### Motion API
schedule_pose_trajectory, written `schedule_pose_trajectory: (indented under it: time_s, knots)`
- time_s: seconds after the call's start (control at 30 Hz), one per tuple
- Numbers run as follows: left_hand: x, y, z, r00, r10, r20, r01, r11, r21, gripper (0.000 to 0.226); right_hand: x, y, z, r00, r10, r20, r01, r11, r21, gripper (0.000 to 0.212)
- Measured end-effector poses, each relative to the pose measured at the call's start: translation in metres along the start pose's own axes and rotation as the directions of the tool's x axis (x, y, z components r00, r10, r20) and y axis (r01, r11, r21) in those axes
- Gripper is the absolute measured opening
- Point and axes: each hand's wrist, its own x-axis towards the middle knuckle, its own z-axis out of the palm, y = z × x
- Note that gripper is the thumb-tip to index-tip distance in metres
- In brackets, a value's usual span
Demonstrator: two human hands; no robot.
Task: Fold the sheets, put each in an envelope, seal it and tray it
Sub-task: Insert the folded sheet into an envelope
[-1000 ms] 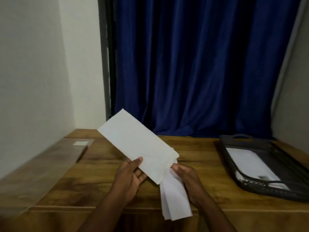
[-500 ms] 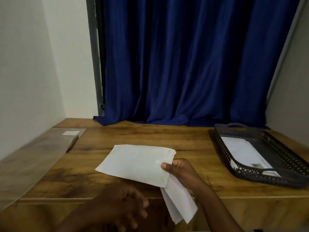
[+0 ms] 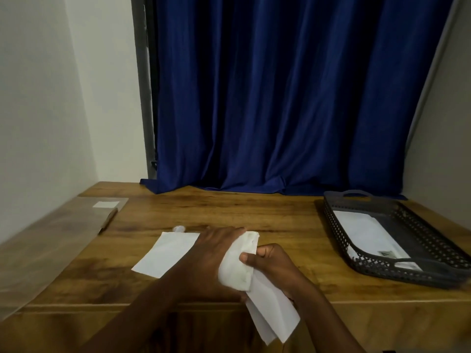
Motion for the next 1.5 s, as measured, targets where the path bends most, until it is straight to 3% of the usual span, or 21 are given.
schedule_pose_trajectory:
  time_s: [0.17,0.37,0.53,0.67,0.97,1.23,1.33,1.37,1.5]
  knots:
    - [-0.006,-0.016,0.028,0.994,-0.105,0.018,0.106,0.964,-0.245,0.118,-0.001,0.005,-0.006,0.999,-0.007,0.049,0.005,0.999,0.042,0.03]
    - [-0.006,-0.022,0.037,0.994,-0.11,-0.003,0.108,0.983,-0.145,0.122,0.004,0.007,-0.005,0.999,0.001,0.034,-0.001,1.0,-0.009,0.032]
    - [-0.005,-0.025,0.045,0.996,-0.063,-0.064,0.064,0.998,0.015,0.119,0.008,0.003,0.004,1.0,0.029,-0.01,-0.03,0.998,-0.055,0.049]
    - [-0.005,-0.024,0.048,0.996,-0.07,-0.062,0.073,0.996,0.054,0.118,0.01,-0.006,0.001,0.996,0.084,0.001,-0.084,0.994,-0.065,0.037]
    - [-0.009,-0.025,0.044,0.99,-0.087,-0.114,0.078,0.994,-0.079,0.119,0.013,-0.005,-0.015,0.989,0.135,0.065,-0.126,0.984,-0.129,0.037]
    - [-0.007,-0.029,0.049,0.99,-0.043,-0.131,0.039,0.999,-0.039,0.111,0.032,-0.01,0.004,0.991,0.128,0.03,-0.107,0.915,-0.388,0.039]
    - [-0.008,-0.027,0.046,0.989,-0.044,-0.14,0.038,0.998,-0.047,0.111,0.035,-0.014,0.007,0.99,0.138,0.023,-0.119,0.915,-0.385,0.007]
    - [-0.008,-0.026,0.045,0.989,-0.044,-0.143,0.037,0.998,-0.054,0.111,0.036,-0.015,0.007,0.99,0.137,0.016,-0.119,0.907,-0.404,0.006]
    - [-0.01,-0.022,0.04,0.987,-0.046,-0.152,0.032,0.995,-0.091,0.113,0.036,-0.019,0.01,0.98,0.198,-0.014,-0.185,0.89,-0.418,0.024]
